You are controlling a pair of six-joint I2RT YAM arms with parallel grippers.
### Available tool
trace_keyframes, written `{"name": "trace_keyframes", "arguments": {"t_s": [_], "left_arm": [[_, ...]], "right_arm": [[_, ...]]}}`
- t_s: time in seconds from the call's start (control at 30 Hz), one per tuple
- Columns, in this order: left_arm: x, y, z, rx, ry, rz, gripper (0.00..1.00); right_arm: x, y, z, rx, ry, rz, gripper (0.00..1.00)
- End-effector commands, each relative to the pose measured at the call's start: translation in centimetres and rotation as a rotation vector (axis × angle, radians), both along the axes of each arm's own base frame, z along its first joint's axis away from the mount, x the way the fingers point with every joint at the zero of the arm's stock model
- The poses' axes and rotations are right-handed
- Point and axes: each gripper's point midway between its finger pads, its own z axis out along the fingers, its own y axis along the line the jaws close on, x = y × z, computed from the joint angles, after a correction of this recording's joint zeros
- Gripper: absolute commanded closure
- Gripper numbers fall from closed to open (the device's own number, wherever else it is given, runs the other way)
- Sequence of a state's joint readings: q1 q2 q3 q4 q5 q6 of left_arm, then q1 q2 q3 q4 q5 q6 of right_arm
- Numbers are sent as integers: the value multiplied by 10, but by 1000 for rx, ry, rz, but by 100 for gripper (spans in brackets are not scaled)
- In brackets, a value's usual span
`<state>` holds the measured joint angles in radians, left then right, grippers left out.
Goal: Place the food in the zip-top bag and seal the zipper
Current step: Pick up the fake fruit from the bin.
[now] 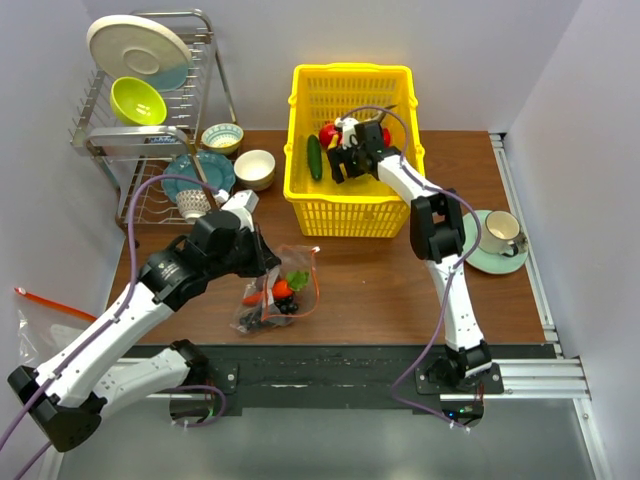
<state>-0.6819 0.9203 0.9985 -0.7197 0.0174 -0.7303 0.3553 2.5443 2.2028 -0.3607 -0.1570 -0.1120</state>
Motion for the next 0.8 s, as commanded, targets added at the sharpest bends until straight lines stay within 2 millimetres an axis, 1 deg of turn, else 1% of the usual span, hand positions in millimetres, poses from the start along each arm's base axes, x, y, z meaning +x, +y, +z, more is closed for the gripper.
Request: {"name": "trace_keyframes", "arguments": {"t_s": [0.0,0.03,0.1,0.13,0.17,0.2,0.23,0.27,0.3,0.33,0.37,0.43,0.47,0.57,0.6,0.67,0.7,0.77], "left_arm": [[3,-2,24,-53,-64,4,100],[3,-1,25,-52,-67,8,100],[3,-1,27,-55,-71,8,100],[3,-1,27,-54,-69,6,100],[3,-1,27,-54,-71,7,100],[3,-1,27,-57,-69,6,100],[2,-2,28,-59,-70,3,100],[2,-1,28,-58,-69,5,100],[2,-2,28,-59,-69,3,100],[2,-2,28,-59,-69,3,100],[2,-1,27,-59,-69,3,100],[1,-1,28,-63,-71,3,100],[0,0,28,-63,-72,4,100],[0,1,29,-61,-77,10,100],[0,2,29,-57,-76,9,100],[0,3,28,-53,-78,13,100],[-1,4,28,-52,-77,11,100],[-2,4,28,-55,-78,12,100]], "right_arm": [[-20,15,13,2,6,38,19],[-20,18,21,2,-9,38,29],[-22,18,26,3,-7,34,39],[-23,20,29,7,-5,35,48],[-22,22,36,19,-13,36,52],[-24,23,39,24,-5,39,56],[-24,24,44,34,-7,41,65],[-26,27,59,57,-18,47,68],[-28,28,66,68,-23,51,71],[-29,30,76,83,-32,54,77],[-32,32,94,110,-48,58,79],[-37,35,116,143,-70,74,82],[-44,38,138,174,-90,90,82],[-53,37,167,213,-121,96,83],[-59,36,189,232,-151,103,83],[-68,35,207,248,-166,112,83],[-78,34,229,266,-189,131,84],[-91,33,240,298,-180,136,84]]}}
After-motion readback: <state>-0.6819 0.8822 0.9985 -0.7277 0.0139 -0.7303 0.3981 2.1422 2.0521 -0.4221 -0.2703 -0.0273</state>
